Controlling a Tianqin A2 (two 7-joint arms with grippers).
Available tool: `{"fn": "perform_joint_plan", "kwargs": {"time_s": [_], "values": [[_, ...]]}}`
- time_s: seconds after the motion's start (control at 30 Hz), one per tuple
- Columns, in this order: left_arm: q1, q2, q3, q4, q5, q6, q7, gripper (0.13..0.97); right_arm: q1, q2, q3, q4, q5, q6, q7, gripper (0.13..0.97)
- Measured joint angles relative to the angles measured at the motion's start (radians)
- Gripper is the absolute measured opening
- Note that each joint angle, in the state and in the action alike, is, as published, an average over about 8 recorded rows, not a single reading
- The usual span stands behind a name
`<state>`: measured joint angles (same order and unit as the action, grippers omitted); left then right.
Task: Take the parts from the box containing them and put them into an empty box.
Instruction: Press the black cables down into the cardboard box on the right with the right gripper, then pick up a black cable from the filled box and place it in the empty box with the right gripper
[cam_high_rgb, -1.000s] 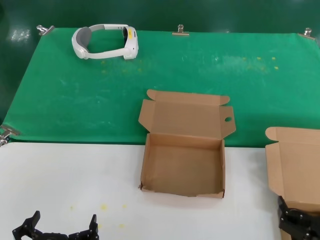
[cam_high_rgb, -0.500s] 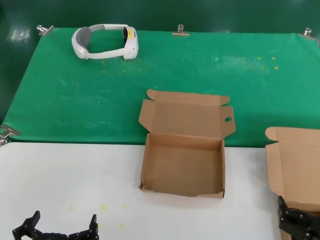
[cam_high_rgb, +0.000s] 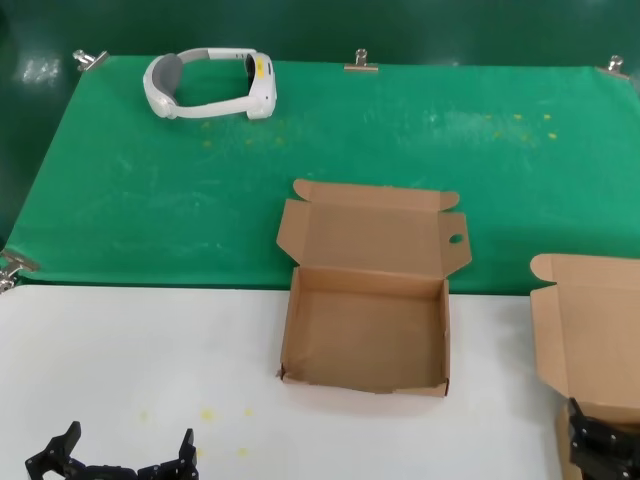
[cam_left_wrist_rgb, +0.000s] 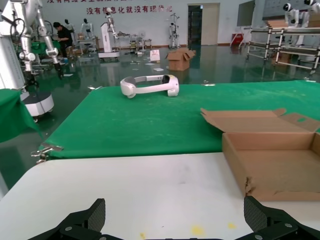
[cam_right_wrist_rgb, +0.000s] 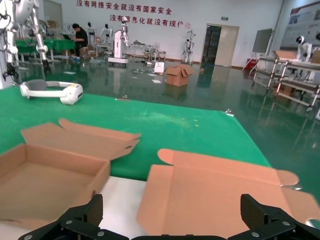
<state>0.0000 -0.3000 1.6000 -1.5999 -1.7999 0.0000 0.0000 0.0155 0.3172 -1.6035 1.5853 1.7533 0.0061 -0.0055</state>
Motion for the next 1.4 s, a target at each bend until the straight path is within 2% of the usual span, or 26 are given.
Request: {"fn": "perform_joint_plan", "kwargs": {"time_s": [0.17, 0.3, 0.6, 0.9, 1.1, 1.27, 1.4], "values": [[0.0, 0.0, 0.0, 0.0, 0.0, 0.0, 0.0, 0.966, -0.011, 0.064, -0.04, 0.006, 0.04, 0.064, -0.046, 0.966], [0.0, 0.0, 0.0, 0.0, 0.0, 0.0, 0.0, 0.966, -0.012, 0.162, -0.122, 0.022, 0.151, 0.161, -0.143, 0.966], [0.0, 0.0, 0.0, 0.0, 0.0, 0.0, -0.001, 0.966, 0.05, 0.441, -0.372, 0.062, 0.493, 0.418, -0.519, 0.966], [0.0, 0.0, 0.0, 0.0, 0.001, 0.0, -0.001, 0.966, 0.229, 0.658, -0.632, 0.073, 0.825, 0.53, -0.887, 0.966], [0.0, 0.0, 0.0, 0.0, 0.001, 0.0, -0.001, 0.966, 0.413, 0.729, -0.857, 0.044, 0.956, 0.558, -1.08, 0.966], [0.0, 0.0, 0.0, 0.0, 0.001, 0.0, -0.001, 0.966, 0.542, 0.742, -1.013, 0.0, 0.986, 0.561, -1.171, 0.966], [0.0, 0.0, 0.0, 0.0, 0.001, 0.0, -0.001, 0.966, 0.612, 0.723, -1.089, -0.057, 0.994, 0.545, -1.246, 0.966]]}}
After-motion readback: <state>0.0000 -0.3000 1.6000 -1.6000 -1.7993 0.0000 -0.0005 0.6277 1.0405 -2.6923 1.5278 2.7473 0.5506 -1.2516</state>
